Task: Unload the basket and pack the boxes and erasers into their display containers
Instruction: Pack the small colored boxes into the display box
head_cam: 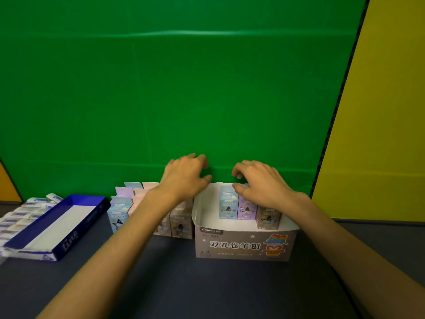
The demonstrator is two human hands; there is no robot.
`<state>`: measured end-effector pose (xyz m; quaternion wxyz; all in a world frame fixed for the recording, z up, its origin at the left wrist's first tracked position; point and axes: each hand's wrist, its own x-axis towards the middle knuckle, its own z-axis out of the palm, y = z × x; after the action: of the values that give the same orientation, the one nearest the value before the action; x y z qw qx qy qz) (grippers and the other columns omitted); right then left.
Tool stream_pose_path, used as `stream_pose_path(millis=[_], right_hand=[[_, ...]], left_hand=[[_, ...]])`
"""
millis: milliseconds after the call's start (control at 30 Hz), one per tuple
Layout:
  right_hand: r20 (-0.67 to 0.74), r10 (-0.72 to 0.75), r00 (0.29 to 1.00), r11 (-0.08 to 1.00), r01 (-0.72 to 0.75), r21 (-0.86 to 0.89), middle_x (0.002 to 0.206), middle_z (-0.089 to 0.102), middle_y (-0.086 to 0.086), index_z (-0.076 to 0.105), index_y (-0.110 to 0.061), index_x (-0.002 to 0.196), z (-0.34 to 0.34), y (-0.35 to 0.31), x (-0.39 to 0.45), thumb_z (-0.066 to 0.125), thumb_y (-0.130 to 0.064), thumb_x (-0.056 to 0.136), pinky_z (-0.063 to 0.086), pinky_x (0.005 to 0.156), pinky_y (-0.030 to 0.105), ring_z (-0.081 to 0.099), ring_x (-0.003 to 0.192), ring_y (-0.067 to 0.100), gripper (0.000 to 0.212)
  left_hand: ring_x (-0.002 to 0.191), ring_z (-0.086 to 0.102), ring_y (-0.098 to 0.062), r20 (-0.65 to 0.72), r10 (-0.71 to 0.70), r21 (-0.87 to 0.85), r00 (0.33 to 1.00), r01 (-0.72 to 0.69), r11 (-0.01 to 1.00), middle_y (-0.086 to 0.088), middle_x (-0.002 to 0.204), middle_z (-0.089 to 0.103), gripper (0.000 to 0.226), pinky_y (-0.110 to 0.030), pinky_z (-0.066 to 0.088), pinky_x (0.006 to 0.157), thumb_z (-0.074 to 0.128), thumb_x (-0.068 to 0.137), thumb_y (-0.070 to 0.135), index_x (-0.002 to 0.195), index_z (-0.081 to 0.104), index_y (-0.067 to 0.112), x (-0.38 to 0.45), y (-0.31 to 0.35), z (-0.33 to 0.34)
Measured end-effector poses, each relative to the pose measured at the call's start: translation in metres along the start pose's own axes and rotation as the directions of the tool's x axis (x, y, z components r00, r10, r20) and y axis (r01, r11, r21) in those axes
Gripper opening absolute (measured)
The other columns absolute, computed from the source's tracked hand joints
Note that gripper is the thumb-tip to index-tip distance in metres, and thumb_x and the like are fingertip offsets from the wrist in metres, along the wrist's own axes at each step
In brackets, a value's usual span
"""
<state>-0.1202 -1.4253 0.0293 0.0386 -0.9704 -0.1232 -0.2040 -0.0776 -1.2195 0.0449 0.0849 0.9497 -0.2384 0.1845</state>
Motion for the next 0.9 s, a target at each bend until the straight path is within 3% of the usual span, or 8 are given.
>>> stream_pose_path(millis=[167, 333, 567, 800, 900], right_hand=[[-0.017, -0.035, 0.999, 0.994, 0.036, 0.104, 0.106, 0.064, -0.009, 0.062, -0.024, 0.117, -0.002, -0.037, 0.014, 0.058, -0.038, 0.093, 0.048, 0.078, 0.034, 0.058, 0.099, 0.015, 0.028], [-0.003, -0.067, 0.998, 0.992, 0.067, 0.105, 0.105, 0.067, -0.008, 0.062, -0.023, 0.12, 0.003, -0.071, 0.032, 0.058, -0.038, 0.093, 0.045, 0.079, 0.034, 0.057, 0.103, 0.017, 0.032], [0.125, -0.099, 0.987, 0.994, 0.104, -0.032, 0.104, 0.069, -0.006, 0.06, -0.025, 0.125, 0.017, -0.104, 0.045, 0.062, -0.046, 0.087, 0.038, 0.093, 0.038, 0.049, 0.111, 0.02, 0.043], [0.238, -0.084, 0.968, 0.986, 0.115, -0.118, 0.1, 0.066, -0.005, 0.062, -0.024, 0.121, 0.03, -0.127, 0.044, 0.07, -0.05, 0.078, 0.037, 0.089, 0.038, 0.049, 0.107, 0.023, 0.051], [0.295, -0.083, 0.952, 0.977, 0.136, -0.164, 0.09, 0.054, -0.005, 0.062, -0.022, 0.115, 0.032, -0.133, 0.041, 0.075, -0.051, 0.076, 0.034, 0.083, 0.038, 0.046, 0.103, 0.023, 0.051]], left_hand=[[0.114, 0.059, -0.027, 0.099, -0.096, -0.01, 0.991, 0.097, 0.995, -0.002, 0.122, 0.064, 0.042, -0.039, 0.047, 0.092, 0.063, 0.085, 0.036, 0.125, 0.06, 0.027, -0.018, -0.06, -0.02], [0.124, 0.046, -0.022, 0.278, -0.018, 0.073, 0.961, -0.002, 0.997, 0.002, 0.13, 0.05, 0.058, -0.041, 0.042, 0.098, 0.071, 0.078, 0.04, 0.133, 0.053, 0.035, -0.043, -0.09, -0.009], [0.121, 0.032, -0.02, 0.232, 0.097, 0.19, 0.968, -0.143, 0.971, 0.003, 0.13, 0.037, 0.078, -0.039, 0.035, 0.096, 0.08, 0.07, 0.053, 0.138, 0.045, 0.037, -0.061, -0.102, 0.022], [0.114, 0.037, -0.018, 0.197, 0.168, 0.16, 0.966, -0.201, 0.966, 0.007, 0.124, 0.05, 0.061, -0.036, 0.03, 0.088, 0.077, 0.075, 0.041, 0.128, 0.05, 0.031, -0.069, -0.107, 0.026], [0.114, 0.041, -0.016, 0.213, 0.154, 0.093, 0.965, -0.177, 0.98, 0.01, 0.122, 0.057, 0.058, -0.036, 0.03, 0.087, 0.08, 0.072, 0.042, 0.121, 0.051, 0.03, -0.073, -0.112, 0.021]])
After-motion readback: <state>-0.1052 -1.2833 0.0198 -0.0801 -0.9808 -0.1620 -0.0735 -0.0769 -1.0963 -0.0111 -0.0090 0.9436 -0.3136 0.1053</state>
